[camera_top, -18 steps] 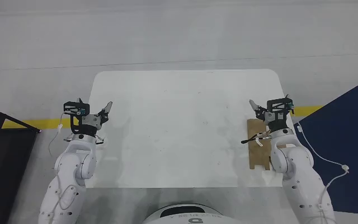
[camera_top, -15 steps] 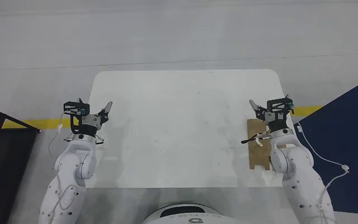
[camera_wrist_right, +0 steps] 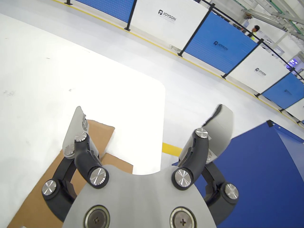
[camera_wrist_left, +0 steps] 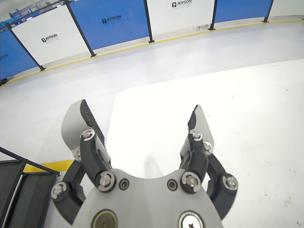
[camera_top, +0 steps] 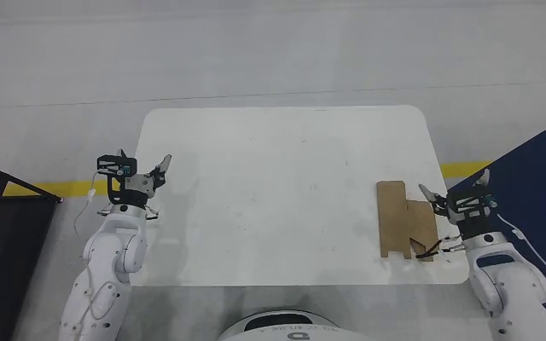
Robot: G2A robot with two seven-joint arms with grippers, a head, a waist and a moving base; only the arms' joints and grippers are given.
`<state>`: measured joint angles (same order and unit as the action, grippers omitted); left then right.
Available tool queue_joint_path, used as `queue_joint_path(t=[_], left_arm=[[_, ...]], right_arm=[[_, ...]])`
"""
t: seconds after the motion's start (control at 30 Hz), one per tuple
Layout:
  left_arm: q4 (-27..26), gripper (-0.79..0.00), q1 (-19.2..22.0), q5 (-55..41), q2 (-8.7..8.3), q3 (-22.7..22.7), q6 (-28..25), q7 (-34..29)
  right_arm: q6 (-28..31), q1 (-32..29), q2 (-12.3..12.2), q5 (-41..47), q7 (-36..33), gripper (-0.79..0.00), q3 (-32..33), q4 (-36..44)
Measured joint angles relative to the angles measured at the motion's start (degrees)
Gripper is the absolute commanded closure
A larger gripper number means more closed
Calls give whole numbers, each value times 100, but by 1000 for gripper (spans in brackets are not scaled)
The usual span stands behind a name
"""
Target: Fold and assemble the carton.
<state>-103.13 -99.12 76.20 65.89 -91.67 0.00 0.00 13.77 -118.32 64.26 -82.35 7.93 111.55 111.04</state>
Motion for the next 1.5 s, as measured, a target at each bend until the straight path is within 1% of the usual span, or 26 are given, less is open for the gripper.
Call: queue_joint_path(t=[0.2, 0.23, 0.3, 0.37, 0.43, 0.53, 0.6, 0.63, 0.7, 0.73, 0.83, 0.87, 1.1, 1.3, 1.43, 1.5], left_arm=[[0, -785, 0, 0, 0, 0, 0, 0], [0, -785, 0, 0, 0, 0, 0, 0], [0, -785, 0, 0, 0, 0, 0, 0], [0, -785, 0, 0, 0, 0, 0, 0], [0, -785, 0, 0, 0, 0, 0, 0], [0, -785, 0, 0, 0, 0, 0, 0], [0, -785, 0, 0, 0, 0, 0, 0], [0, -785, 0, 0, 0, 0, 0, 0], [0, -785, 0, 0, 0, 0, 0, 0], [0, -785, 0, 0, 0, 0, 0, 0], [0, -785, 0, 0, 0, 0, 0, 0], [0, -785, 0, 0, 0, 0, 0, 0], [0, -785, 0, 0, 0, 0, 0, 0], [0, -785, 0, 0, 0, 0, 0, 0], [0, -785, 0, 0, 0, 0, 0, 0], [0, -785, 0, 0, 0, 0, 0, 0]], right_arm=[[28, 5, -1, 10, -2, -785, -23, -6], [137, -28, -3, 104, 36, -785, -19, -24], [421, -171, -20, 205, 198, -785, 192, -110], [862, -461, -43, -54, 430, -785, 510, -249], [1283, -782, -72, -505, 698, -785, 774, -299], [1498, -1206, -86, -1181, 1091, -770, 959, -301], [1464, -1400, -87, -1584, 1242, -727, 958, -282], [1434, -1496, -83, -1785, 1309, -727, 920, -282], [1392, -1583, -78, -1982, 1362, -686, 864, -292], [1359, -1617, -74, -2086, 1370, -640, 826, -299], [1304, -1635, -65, -2277, 1377, -640, 708, -339], [1282, -1633, -62, -2321, 1371, -625, 673, -354], [1104, -1518, -57, -2666, 1167, -631, 465, -446], [894, -1349, -59, -2979, 991, -603, 328, -525], [729, -1278, -52, -3146, 942, -570, 219, -510], [632, -1258, -51, -3325, 897, -573, 136, -482]])
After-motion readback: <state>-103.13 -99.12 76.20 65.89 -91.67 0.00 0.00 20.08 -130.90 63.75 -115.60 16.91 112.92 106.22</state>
